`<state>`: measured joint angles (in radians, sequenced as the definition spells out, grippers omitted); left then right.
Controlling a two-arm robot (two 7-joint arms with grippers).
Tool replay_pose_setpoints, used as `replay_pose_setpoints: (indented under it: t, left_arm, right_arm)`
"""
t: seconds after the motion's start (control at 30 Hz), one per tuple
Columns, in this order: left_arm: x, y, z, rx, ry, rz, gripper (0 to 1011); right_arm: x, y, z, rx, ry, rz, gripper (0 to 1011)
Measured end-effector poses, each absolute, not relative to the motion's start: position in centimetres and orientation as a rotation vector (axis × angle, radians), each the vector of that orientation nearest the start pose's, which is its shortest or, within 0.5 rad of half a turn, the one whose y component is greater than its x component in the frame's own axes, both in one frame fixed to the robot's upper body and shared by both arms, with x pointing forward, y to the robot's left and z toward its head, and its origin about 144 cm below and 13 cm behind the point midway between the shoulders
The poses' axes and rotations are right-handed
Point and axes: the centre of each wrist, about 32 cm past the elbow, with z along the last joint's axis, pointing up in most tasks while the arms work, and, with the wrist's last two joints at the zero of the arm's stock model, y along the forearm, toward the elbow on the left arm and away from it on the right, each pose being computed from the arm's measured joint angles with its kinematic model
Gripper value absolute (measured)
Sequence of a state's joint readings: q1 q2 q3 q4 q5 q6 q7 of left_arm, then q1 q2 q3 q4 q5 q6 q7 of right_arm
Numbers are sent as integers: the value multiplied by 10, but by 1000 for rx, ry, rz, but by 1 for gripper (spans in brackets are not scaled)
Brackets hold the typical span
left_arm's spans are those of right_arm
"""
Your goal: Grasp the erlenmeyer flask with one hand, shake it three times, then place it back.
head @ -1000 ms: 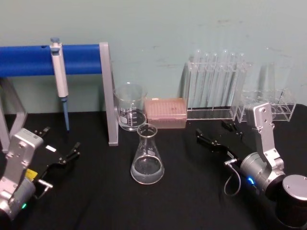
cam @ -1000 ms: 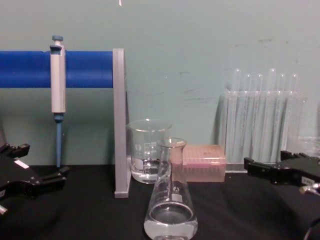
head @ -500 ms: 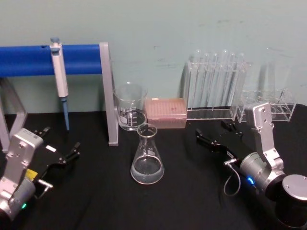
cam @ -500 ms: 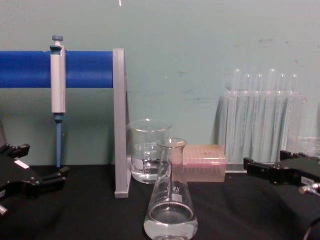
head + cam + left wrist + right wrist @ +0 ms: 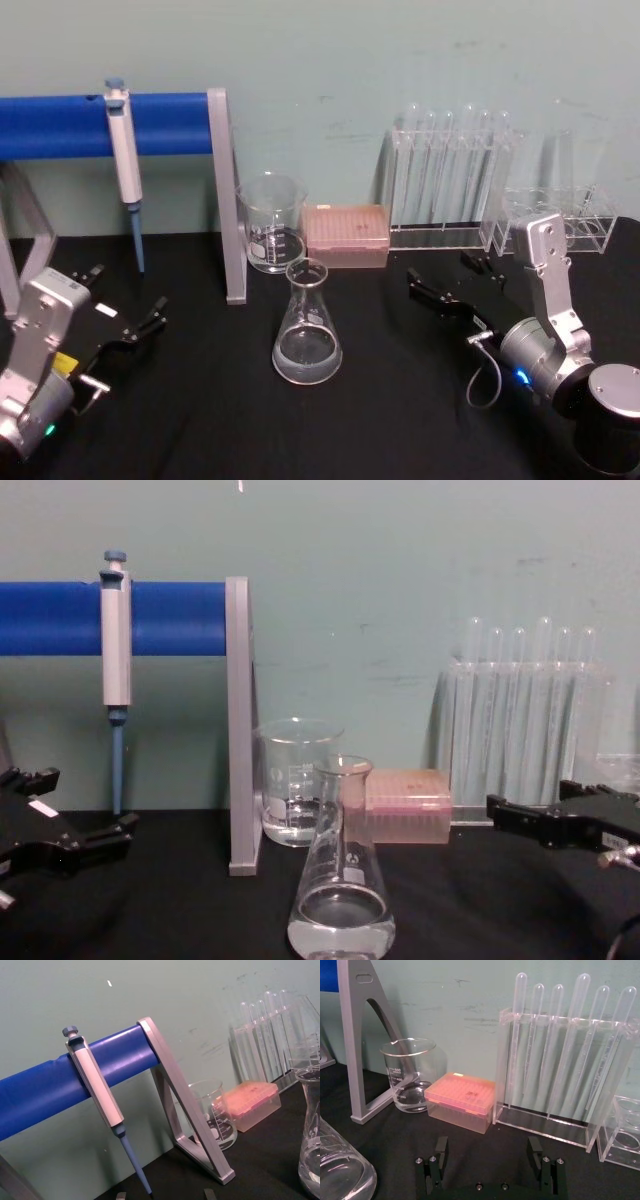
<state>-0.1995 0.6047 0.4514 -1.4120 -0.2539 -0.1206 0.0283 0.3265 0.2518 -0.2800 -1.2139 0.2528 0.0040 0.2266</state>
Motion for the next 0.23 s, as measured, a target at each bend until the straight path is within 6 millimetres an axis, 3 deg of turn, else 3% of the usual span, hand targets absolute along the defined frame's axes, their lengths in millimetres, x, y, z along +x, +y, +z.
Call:
replay_pose_setpoints:
  t: [0.23]
  left_arm:
    - [489,310,1140,304,-285,1248,1001]
  right_arm:
    - [543,-248,1139,-123,24,-1175,1000]
